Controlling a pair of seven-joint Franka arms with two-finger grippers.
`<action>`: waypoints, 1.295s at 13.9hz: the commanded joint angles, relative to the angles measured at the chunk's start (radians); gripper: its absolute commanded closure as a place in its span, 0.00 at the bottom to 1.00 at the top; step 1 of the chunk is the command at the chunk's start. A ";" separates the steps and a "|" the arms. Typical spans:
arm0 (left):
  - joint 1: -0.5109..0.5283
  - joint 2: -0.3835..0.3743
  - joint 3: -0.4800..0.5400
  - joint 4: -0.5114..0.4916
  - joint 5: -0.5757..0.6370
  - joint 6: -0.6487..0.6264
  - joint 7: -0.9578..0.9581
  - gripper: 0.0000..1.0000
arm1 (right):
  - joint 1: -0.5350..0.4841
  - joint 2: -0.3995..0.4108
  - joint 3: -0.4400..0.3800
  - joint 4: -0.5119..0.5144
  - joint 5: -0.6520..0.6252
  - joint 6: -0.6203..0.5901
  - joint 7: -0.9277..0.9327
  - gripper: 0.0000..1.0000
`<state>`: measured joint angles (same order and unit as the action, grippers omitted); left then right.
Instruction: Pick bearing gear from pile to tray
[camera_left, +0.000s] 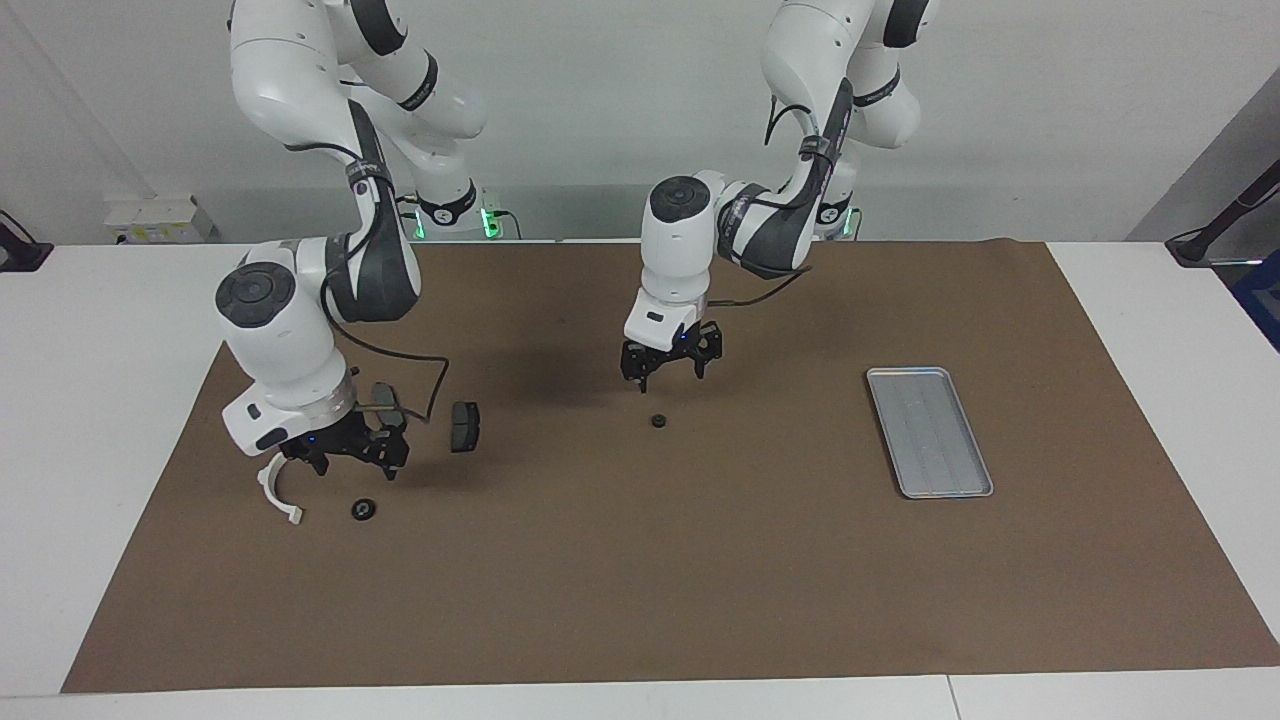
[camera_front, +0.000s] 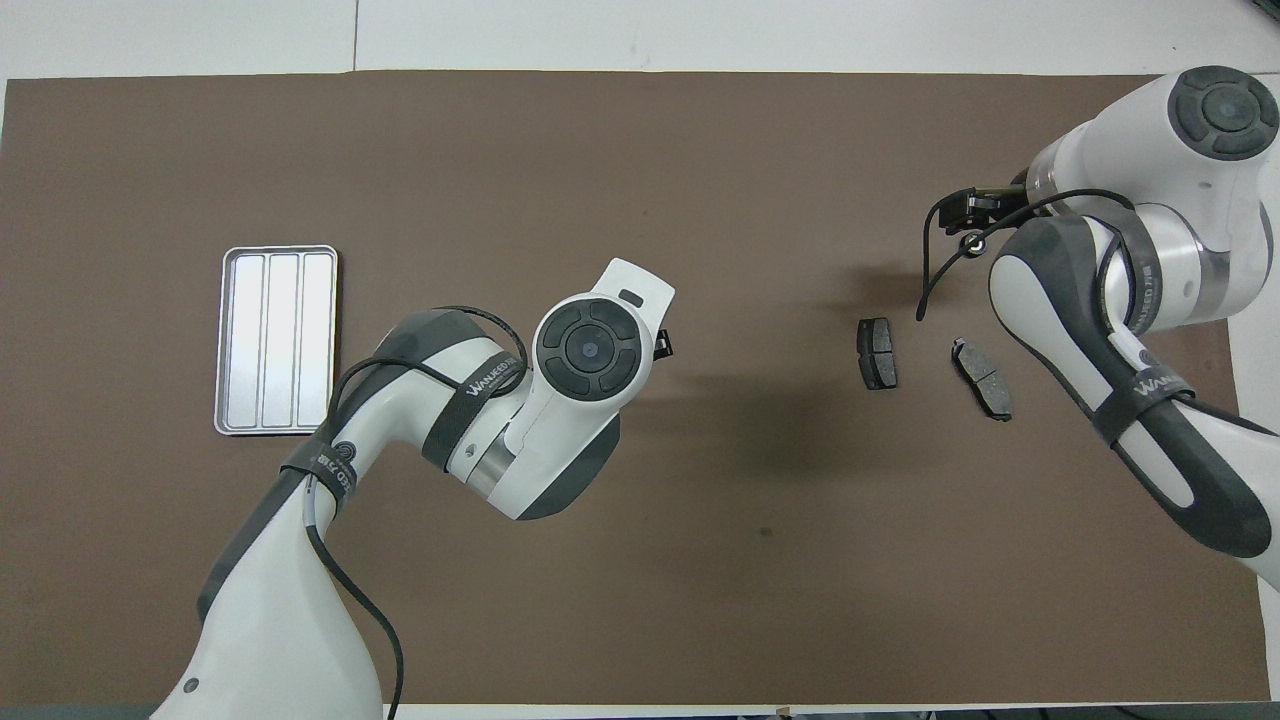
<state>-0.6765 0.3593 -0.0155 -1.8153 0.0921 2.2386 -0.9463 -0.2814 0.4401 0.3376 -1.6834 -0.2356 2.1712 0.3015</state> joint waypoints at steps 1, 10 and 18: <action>0.003 0.038 -0.003 0.019 0.024 0.021 0.007 0.00 | -0.015 0.041 0.004 -0.015 0.009 0.073 0.034 0.01; -0.006 0.056 -0.004 0.016 0.028 0.052 0.080 0.04 | -0.036 0.129 -0.009 0.002 0.005 0.151 0.038 0.04; 0.026 0.145 -0.021 0.206 0.020 -0.077 0.093 0.04 | -0.036 0.152 -0.011 -0.002 -0.039 0.173 0.045 0.07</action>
<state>-0.6632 0.4530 -0.0242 -1.6917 0.0995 2.2158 -0.8668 -0.3116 0.5751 0.3220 -1.6895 -0.2479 2.3236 0.3284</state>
